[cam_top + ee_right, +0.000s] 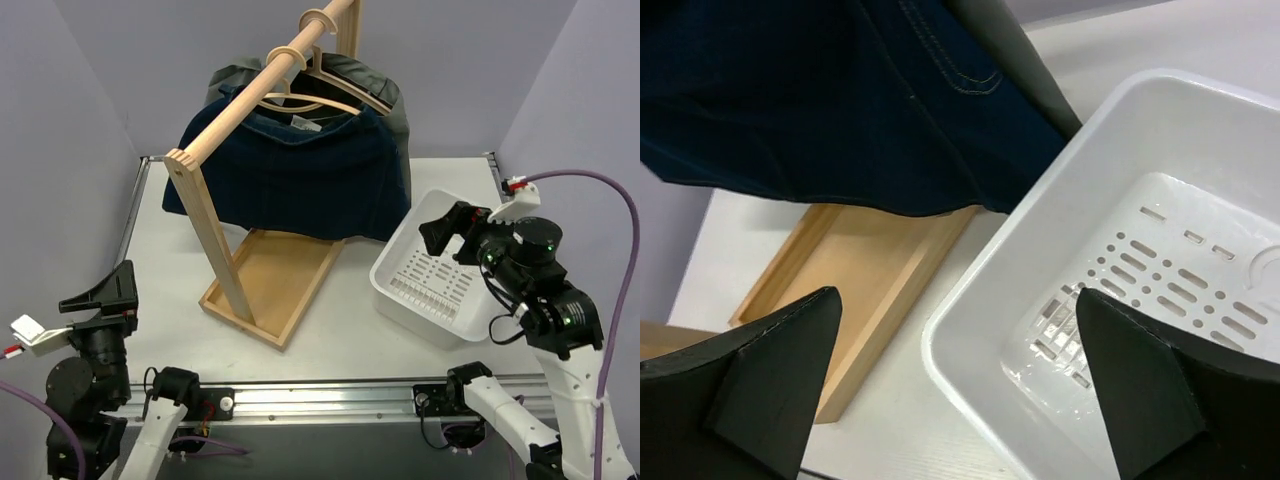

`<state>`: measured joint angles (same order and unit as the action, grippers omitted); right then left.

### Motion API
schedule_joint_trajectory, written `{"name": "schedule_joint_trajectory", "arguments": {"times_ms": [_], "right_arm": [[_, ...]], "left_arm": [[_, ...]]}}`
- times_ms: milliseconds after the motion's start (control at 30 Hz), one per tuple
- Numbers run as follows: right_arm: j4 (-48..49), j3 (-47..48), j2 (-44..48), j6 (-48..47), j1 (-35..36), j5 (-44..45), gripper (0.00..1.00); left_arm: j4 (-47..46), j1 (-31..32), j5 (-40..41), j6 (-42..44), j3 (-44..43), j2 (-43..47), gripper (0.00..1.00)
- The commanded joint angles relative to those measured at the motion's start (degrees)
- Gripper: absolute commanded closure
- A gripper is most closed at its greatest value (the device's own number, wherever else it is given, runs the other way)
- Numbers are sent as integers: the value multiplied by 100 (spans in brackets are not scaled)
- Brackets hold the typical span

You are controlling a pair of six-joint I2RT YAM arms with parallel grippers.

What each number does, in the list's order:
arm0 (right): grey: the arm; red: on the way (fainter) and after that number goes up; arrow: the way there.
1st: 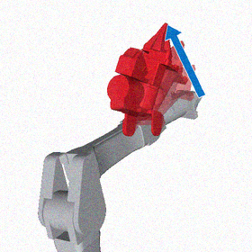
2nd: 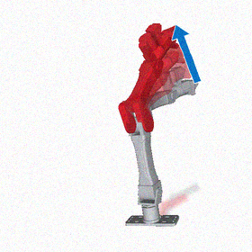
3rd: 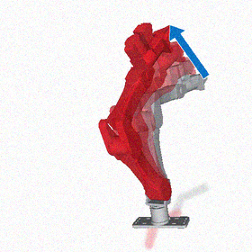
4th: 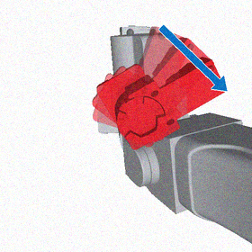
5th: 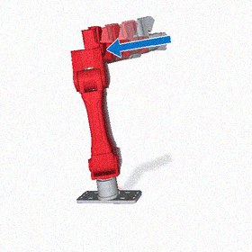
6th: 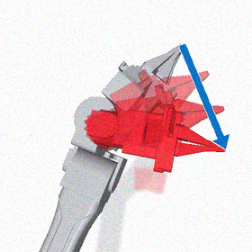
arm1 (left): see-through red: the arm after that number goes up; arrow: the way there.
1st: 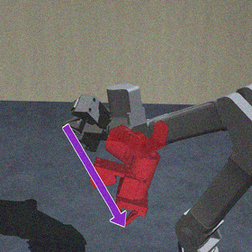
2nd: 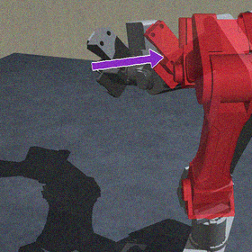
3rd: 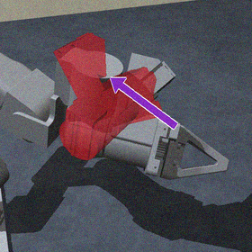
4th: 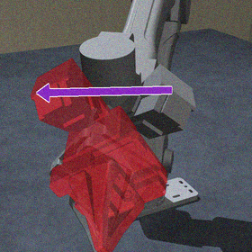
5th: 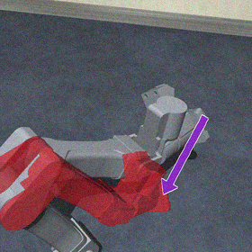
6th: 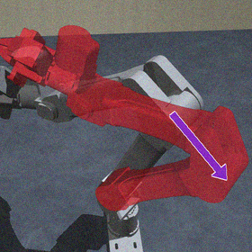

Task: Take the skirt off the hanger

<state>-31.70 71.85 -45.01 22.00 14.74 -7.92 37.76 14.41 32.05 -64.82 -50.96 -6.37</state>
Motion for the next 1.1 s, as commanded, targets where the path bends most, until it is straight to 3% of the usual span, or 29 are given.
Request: {"name": "schedule_joint_trajectory", "arguments": {"times_ms": [0,33,233,467,600,733,867,1067], "right_arm": [[410,135,-656,-388,46,266,0],[741,153,-884,-459,46,143,0],[2044,574,-1894,-924,46,-850,0],[2107,2093,-3266,-1522,20,-1966,0],[2229,2446,-3680,-1743,2,-2459,0],[2633,2587,-4049,-1717,11,-2986,2],[2924,2772,-4437,-1550,151,-3855,10],[2749,3080,-4692,-1997,406,-4418,24]], "left_arm": [[1279,44,-343,1511,-800,-1239,6],[1191,61,-584,2090,-906,-1461,6],[874,61,-719,2307,-1197,-2096,6],[925,61,-340,3263,-1548,-2568,6],[1374,61,-314,3345,-1944,-3097,6],[1164,61,-358,3485,-1892,-3125,6],[997,53,-454,3686,-1865,-3037,4],[1172,53,-314,3924,-2119,-3238,2]]}}
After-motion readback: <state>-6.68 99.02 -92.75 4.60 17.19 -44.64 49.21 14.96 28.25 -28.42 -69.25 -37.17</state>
